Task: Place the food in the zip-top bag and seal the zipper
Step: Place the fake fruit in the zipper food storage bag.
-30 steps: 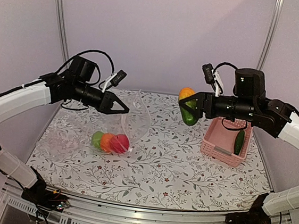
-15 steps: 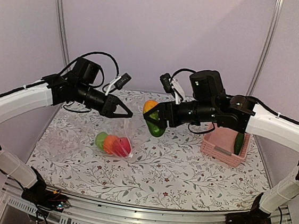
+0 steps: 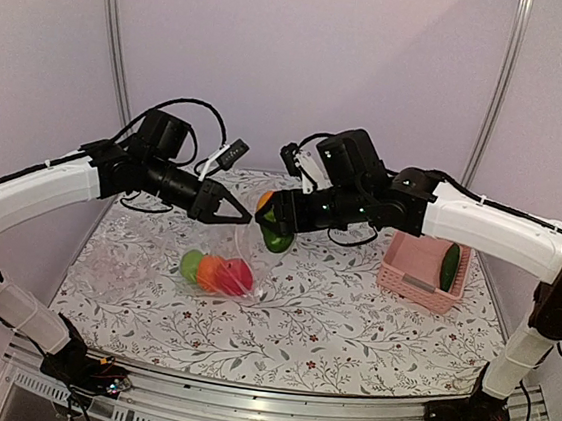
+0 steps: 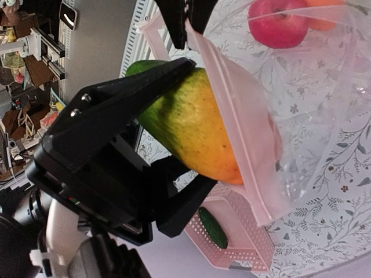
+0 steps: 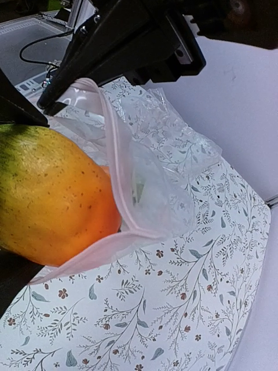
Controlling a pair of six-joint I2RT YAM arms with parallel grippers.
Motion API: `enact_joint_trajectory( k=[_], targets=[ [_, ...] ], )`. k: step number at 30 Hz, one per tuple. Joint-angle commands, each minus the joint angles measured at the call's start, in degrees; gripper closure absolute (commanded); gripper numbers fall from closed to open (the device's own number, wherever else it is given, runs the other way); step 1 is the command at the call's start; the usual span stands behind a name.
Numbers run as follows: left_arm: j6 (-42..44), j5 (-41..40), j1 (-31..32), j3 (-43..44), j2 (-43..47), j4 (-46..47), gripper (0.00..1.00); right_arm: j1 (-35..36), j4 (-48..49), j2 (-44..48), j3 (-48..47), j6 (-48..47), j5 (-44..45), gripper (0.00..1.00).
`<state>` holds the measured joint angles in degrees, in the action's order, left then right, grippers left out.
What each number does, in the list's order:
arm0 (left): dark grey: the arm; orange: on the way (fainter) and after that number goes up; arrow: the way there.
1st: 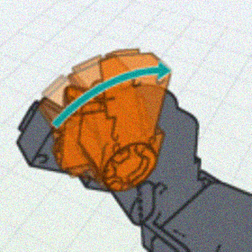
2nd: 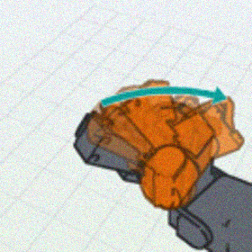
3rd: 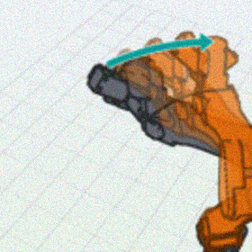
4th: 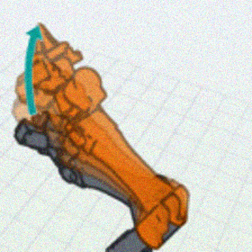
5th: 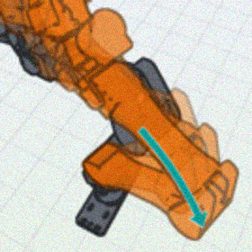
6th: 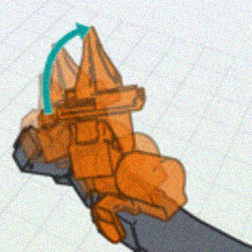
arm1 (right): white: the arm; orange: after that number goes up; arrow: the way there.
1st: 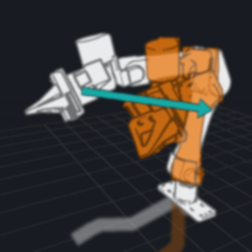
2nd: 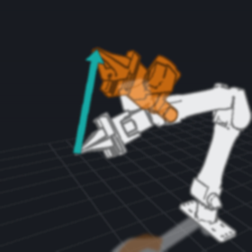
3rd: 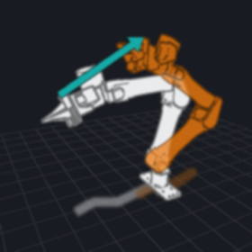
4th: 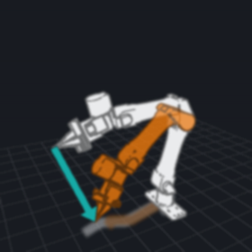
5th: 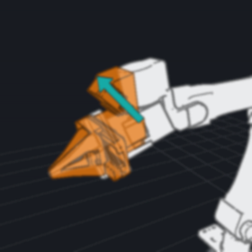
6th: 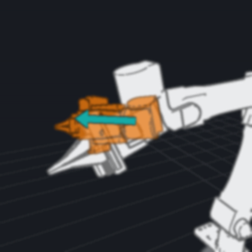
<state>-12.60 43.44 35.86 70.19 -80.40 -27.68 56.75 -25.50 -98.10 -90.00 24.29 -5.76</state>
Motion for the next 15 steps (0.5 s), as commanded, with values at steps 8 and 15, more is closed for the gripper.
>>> enact_joint_trajectory(
  k=[8,15],
  targets=[
    [0.7,2.6,1.7,-0.3,-1.4,1.2,1.0,0.4,-5.5,-6.8,-6.2,1.8,13.4,0.31],
    [0.7,2.3,1.7,-0.3,-1.7,1.2,1.0,0.3,-5.0,-8.3,-6.8,1.8,13.7,0.22]
  ],
)
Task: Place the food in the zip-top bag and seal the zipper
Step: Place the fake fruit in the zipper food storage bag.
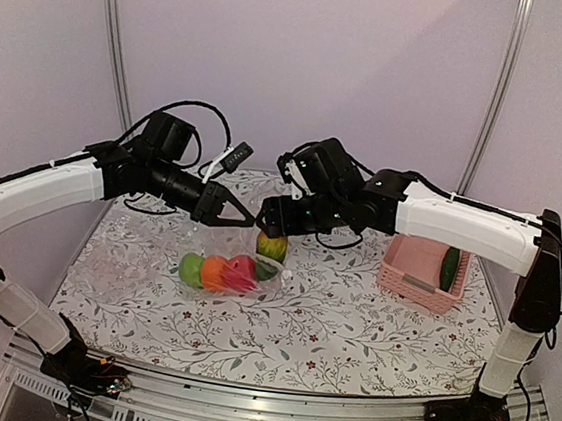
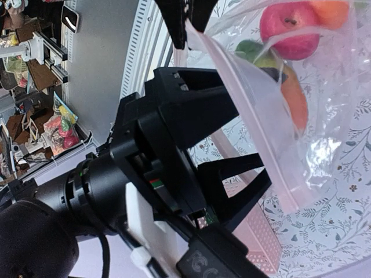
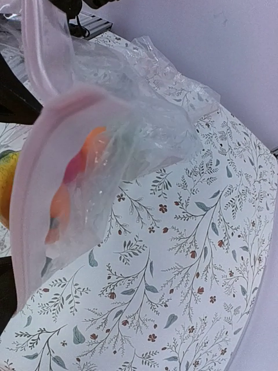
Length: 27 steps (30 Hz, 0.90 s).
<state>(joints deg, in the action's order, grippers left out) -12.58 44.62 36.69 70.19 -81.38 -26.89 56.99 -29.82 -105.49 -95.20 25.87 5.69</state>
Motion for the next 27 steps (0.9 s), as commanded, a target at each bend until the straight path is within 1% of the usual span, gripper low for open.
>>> enact_joint_trajectory(
  k=[1,10,12,14,16,22,27],
  targets=[
    [0.7,1.1,0.9,-0.3,-0.7,0.4,1.0,0.1,-0.6,-0.9,-1.7,0.1,2.3,0.21],
    [0.9,0.1,0.8,-0.2,-1.0,0.3,1.0,0.1,-0.7,-0.3,-1.7,-0.7,2.6,0.2],
    [0.9,-1.7,0.8,-0.2,-0.8,0.0,1.0,0.1,-0.7,0.3,-1.5,-0.7,2.4,0.2],
    [1.2,-6.3,0.6,0.1,-1.0,-1.3,1.0,0.1,-0.5,1.1,-1.1,-0.9,1.8,0.21],
    [1.2,-9.0,-0.1,0.6,-1.2,-2.8,1.0,0.1,0.3,2.7,-0.1,-1.3,1.0,0.2],
    [-0.2,-11.2,-3.0,0.6,-0.5,-2.4,1.0,0.1,3.1,10.3,5.6,-2.9,-0.9,0.19],
    [-0.4,-11.2,-4.5,0.1,-0.1,-1.5,1.0,0.0,3.3,15.7,8.9,-4.5,1.8,0.15]
  ],
)
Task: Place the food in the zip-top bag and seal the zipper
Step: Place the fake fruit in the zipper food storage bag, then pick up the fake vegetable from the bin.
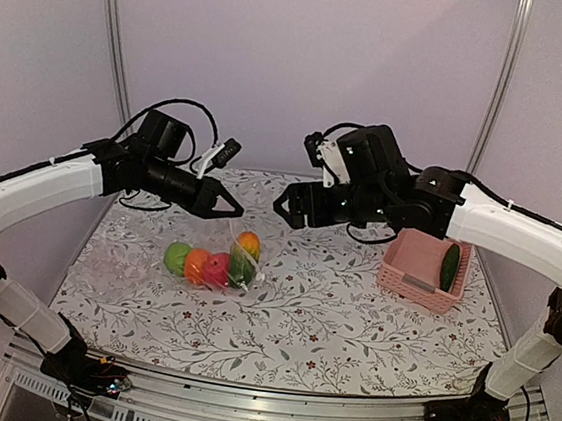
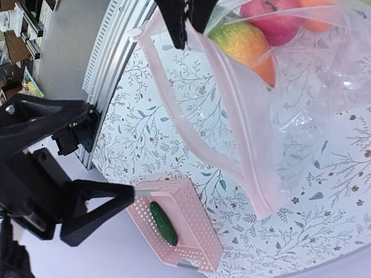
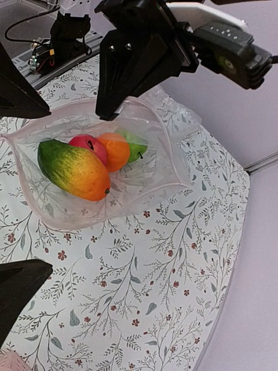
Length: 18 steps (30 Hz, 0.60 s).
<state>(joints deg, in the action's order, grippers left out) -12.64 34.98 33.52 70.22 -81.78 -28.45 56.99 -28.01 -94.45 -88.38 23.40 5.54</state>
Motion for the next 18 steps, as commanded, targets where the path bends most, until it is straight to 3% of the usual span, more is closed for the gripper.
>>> enact_joint_trajectory(
  k=[1,9,18],
  targets=[
    [-0.3,-1.6,-1.4,-0.1,0.3,0.2,1.0,0.0,1.2,5.7,2.4,-2.4,3.0,0.14],
    [-0.5,-2.6,-1.4,-0.5,0.8,0.7,1.0,-0.3,-3.7,12.7,5.1,-5.1,13.7,0.05],
    [0.3,-5.6,-1.5,-0.8,4.3,0.5,1.0,-8.2,-8.8,17.2,5.7,-1.1,15.0,0.01]
  ],
)
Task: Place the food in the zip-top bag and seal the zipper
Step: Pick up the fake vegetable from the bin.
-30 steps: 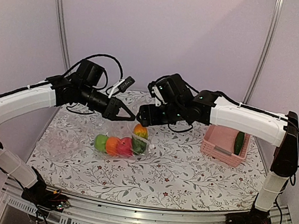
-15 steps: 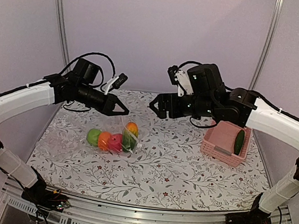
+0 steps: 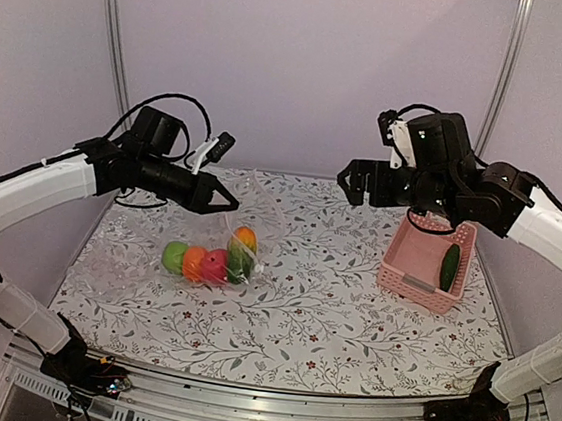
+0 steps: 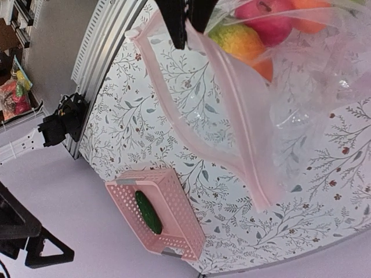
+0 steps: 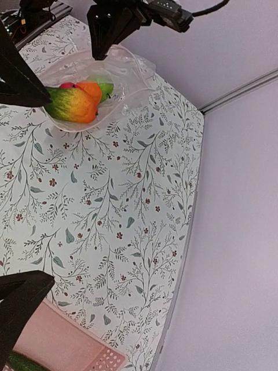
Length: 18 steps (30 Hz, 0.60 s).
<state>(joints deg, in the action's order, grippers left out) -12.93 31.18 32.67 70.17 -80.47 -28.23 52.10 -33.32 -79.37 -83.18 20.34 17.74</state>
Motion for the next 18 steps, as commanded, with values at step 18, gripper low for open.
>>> enact_joint_trajectory(
  k=[18],
  targets=[
    [-0.5,-2.1,-0.1,-1.1,4.2,0.8,1.0,-25.8,-11.8,2.4,11.1,5.1,-3.3,0.01]
  ],
)
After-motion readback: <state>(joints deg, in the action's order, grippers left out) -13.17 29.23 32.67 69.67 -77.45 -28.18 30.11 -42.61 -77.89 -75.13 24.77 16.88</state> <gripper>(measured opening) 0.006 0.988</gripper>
